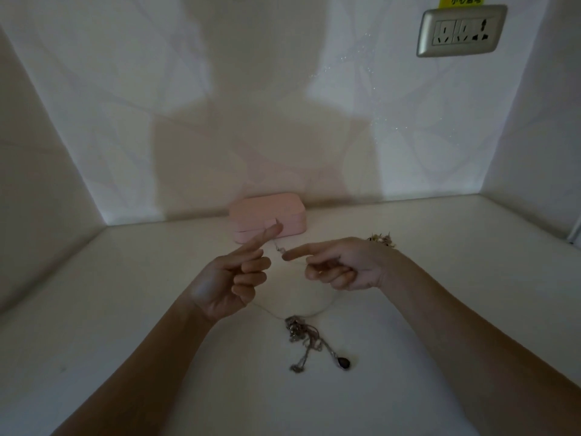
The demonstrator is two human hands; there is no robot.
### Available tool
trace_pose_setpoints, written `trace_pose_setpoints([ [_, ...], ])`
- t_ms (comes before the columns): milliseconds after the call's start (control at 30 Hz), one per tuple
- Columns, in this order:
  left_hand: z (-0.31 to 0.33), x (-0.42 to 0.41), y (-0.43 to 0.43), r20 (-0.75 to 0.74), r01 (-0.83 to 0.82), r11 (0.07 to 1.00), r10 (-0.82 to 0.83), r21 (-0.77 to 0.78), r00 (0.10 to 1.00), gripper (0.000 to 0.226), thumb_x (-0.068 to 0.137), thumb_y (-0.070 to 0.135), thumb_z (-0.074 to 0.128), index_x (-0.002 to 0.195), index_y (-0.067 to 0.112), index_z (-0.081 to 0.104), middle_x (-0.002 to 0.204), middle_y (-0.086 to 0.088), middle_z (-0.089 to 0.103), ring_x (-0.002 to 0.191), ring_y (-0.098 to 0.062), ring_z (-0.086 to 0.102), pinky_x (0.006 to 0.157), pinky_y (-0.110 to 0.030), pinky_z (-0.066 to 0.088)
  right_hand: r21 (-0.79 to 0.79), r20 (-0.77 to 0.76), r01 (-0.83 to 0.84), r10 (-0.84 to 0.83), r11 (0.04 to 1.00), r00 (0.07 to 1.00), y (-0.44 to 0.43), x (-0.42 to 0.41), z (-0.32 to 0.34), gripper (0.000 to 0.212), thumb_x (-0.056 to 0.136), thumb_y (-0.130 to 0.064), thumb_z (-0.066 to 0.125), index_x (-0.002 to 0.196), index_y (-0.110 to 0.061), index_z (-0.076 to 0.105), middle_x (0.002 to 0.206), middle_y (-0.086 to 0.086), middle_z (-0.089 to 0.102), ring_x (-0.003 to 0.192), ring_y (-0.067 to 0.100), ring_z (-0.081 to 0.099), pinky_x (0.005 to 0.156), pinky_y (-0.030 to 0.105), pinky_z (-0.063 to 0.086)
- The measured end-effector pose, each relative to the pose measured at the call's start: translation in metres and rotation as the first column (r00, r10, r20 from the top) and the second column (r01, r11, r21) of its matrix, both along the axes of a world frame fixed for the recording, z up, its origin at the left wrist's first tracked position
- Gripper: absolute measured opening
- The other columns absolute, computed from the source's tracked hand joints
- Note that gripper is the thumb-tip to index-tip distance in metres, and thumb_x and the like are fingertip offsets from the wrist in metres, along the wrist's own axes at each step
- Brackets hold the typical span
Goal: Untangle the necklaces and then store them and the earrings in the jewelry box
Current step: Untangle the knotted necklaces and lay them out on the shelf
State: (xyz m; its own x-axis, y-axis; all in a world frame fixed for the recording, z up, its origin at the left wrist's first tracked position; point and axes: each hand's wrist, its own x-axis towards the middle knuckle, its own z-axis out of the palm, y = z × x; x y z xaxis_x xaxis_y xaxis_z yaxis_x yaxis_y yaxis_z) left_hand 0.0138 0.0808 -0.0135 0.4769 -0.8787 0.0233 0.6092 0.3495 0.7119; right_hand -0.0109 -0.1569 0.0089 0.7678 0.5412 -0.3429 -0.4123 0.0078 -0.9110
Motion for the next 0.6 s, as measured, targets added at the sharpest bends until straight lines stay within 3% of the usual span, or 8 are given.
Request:
trace_pose_setpoints([
  [67, 0.004, -0.004, -0.001, 0.116, -0.258, 0.946, 0.239, 0.195, 0.964, 0.056, 0.083, 0.010, 0.067, 0.136, 0.022, 0.054, 0.058, 0.004, 0.040, 0.043, -0.003, 0.031, 0.033, -0.010, 0.030, 0.055, 0.045, 0.136, -0.139, 0.989, 0.989, 0.014, 0.003, -0.007, 0.033, 0.098, -0.001, 0.039, 0.121, -0.010, 0.061, 0.069, 0.005, 0.063, 0.041, 0.003, 0.033, 0.038, 0.012, 0.031],
  [167, 0.002, -0.007, -0.005, 0.407, -0.574, 0.722, 0.425, 0.387, 0.809, 0.034, 0.095, 0.006, 0.045, 0.122, 0.020, 0.060, 0.058, 0.004, 0.039, 0.041, -0.004, 0.032, 0.033, -0.012, 0.024, 0.154, 0.226, 0.328, -0.356, 0.932, 0.906, 0.023, 0.008, -0.007, 0.035, 0.096, 0.000, 0.047, 0.128, -0.012, 0.057, 0.097, 0.006, 0.070, 0.076, 0.013, 0.059, 0.075, 0.026, 0.052],
  [233, -0.002, -0.004, -0.005, 0.537, -0.695, 0.584, 0.458, 0.420, 0.709, 0.029, 0.097, 0.005, 0.045, 0.113, 0.019, 0.064, 0.063, 0.000, 0.043, 0.042, -0.006, 0.036, 0.035, -0.015, 0.026, -0.136, 0.508, 0.409, -0.291, 0.902, 0.811, 0.022, 0.009, -0.008, 0.036, 0.095, -0.008, 0.055, 0.129, -0.018, 0.056, 0.114, 0.001, 0.063, 0.100, 0.013, 0.058, 0.090, 0.028, 0.046],
  [333, -0.006, -0.001, -0.006, 0.679, -0.816, 0.389, 0.457, 0.429, 0.575, 0.023, 0.096, 0.003, 0.049, 0.102, 0.016, 0.067, 0.064, -0.004, 0.049, 0.043, -0.011, 0.043, 0.039, -0.018, 0.033, -0.522, 0.739, 0.535, 0.039, 0.665, 0.672, 0.024, 0.005, -0.015, 0.029, 0.089, -0.020, 0.066, 0.118, -0.016, 0.064, 0.110, 0.000, 0.061, 0.095, 0.012, 0.058, 0.080, 0.022, 0.042],
  [400, -0.011, 0.001, -0.008, 0.795, -0.885, 0.215, 0.389, 0.413, 0.465, 0.019, 0.094, 0.004, 0.051, 0.097, 0.012, 0.068, 0.061, -0.004, 0.055, 0.043, -0.012, 0.047, 0.042, -0.021, 0.038, -0.539, 0.720, 0.497, 0.066, 0.680, 0.691, 0.030, -0.003, -0.015, 0.017, 0.083, -0.027, 0.074, 0.091, -0.013, 0.070, 0.087, 0.000, 0.067, 0.069, 0.006, 0.058, 0.068, 0.022, 0.044],
  [467, -0.013, -0.001, -0.007, 0.917, -0.937, -0.002, 0.208, 0.349, 0.341, 0.013, 0.091, 0.011, 0.055, 0.093, 0.013, 0.067, 0.070, -0.004, 0.065, 0.055, -0.013, 0.055, 0.054, -0.024, 0.045, -0.580, 0.664, 0.405, 0.122, 0.707, 0.738, 0.038, -0.014, -0.008, 0.032, 0.074, -0.042, 0.079, 0.071, -0.014, 0.066, 0.064, -0.004, 0.062, 0.050, 0.002, 0.050, 0.054, 0.019, 0.041],
  [533, -0.011, -0.005, -0.006, 0.964, -0.950, -0.180, -0.037, 0.254, 0.265, 0.013, 0.089, 0.018, 0.058, 0.101, 0.014, 0.061, 0.096, -0.004, 0.064, 0.081, -0.019, 0.058, 0.071, -0.029, 0.046, -0.694, 0.613, 0.324, 0.290, 0.643, 0.735, 0.046, -0.025, -0.003, 0.043, 0.066, -0.054, 0.080, 0.067, -0.014, 0.065, 0.060, -0.007, 0.059, 0.050, 0.002, 0.047, 0.049, 0.018, 0.035],
  [600, -0.011, -0.009, -0.007, 0.965, -0.970, -0.205, -0.195, 0.133, 0.174, 0.026, 0.087, 0.018, 0.062, 0.111, 0.011, 0.055, 0.109, -0.007, 0.053, 0.100, -0.025, 0.053, 0.080, -0.034, 0.045, -0.773, 0.551, 0.252, 0.420, 0.581, 0.721, 0.053, -0.036, -0.003, 0.043, 0.065, -0.053, 0.082, 0.074, -0.013, 0.068, 0.068, -0.007, 0.062, 0.059, 0.004, 0.051, 0.053, 0.019, 0.036],
])
